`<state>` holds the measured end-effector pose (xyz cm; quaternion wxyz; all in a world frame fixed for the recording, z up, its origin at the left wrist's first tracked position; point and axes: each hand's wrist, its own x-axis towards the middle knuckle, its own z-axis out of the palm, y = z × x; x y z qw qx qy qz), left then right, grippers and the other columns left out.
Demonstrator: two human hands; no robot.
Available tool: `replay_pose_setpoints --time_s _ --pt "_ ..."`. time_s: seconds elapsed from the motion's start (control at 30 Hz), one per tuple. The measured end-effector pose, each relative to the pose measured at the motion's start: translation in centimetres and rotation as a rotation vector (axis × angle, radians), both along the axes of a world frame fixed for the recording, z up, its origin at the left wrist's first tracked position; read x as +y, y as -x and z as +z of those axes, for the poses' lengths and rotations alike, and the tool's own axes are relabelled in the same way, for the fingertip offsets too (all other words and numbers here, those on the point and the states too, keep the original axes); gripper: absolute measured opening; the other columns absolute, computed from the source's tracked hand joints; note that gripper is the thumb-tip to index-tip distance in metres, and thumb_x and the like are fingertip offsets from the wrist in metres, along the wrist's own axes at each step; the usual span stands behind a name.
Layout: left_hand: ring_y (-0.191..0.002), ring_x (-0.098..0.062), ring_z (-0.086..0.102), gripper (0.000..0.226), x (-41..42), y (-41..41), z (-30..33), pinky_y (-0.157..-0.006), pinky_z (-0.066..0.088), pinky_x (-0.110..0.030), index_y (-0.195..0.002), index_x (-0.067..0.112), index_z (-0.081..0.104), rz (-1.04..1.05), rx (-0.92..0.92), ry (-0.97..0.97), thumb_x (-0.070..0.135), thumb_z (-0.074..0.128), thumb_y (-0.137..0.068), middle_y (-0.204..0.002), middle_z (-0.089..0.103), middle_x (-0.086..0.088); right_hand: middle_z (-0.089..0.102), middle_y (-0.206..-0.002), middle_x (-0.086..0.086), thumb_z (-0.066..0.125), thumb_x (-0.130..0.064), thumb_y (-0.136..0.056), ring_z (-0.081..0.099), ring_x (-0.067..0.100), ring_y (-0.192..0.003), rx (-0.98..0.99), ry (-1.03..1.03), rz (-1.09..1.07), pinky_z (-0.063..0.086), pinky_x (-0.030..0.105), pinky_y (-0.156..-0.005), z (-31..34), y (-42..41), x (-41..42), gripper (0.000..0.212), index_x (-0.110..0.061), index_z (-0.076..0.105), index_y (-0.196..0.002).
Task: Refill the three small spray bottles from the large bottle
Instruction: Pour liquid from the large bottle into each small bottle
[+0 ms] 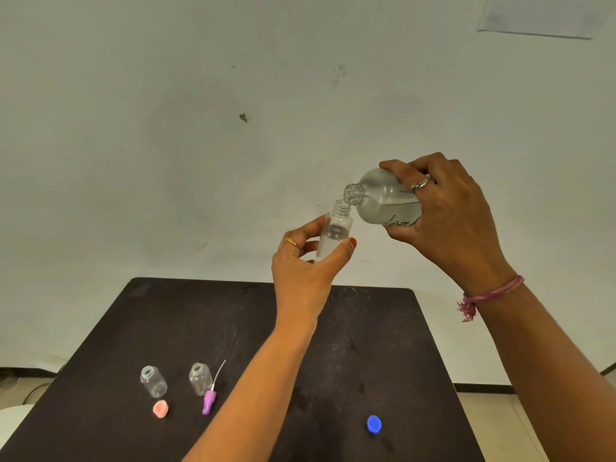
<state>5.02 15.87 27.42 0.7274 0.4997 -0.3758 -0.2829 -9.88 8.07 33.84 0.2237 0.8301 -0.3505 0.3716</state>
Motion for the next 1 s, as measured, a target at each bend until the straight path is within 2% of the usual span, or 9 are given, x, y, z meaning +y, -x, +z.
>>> replay_pose_setpoints --time_s 0.27,1.0 --pt "-0.101 -0.008 0.061 0.039 -0.10 -0.05 -0.22 -0.070 0.052 -0.009 -0.099 0.045 0.059 0.005 0.000 -0.008 0.028 0.081 -0.072 -0.115 0.064 0.011 0.059 -0.104 0.017 0.088 -0.018 -0.056 0.057 0.035 -0.089 0.003 -0.002 0.002 0.049 0.039 -0.072 0.00 -0.05 0.12 0.076 -0.013 0.058 -0.126" --pt "-0.097 -0.003 0.060 0.037 0.01 0.02 -0.21 -0.062 0.047 -0.004 -0.093 0.048 0.058 0.010 -0.004 -0.005 0.027 0.081 -0.072 -0.112 0.063 0.014 0.060 -0.104 0.017 0.089 -0.018 -0.056 0.057 0.035 -0.090 0.001 0.003 -0.003 0.050 0.040 -0.073 -0.01 -0.12 0.19 0.077 -0.012 0.058 -0.125"
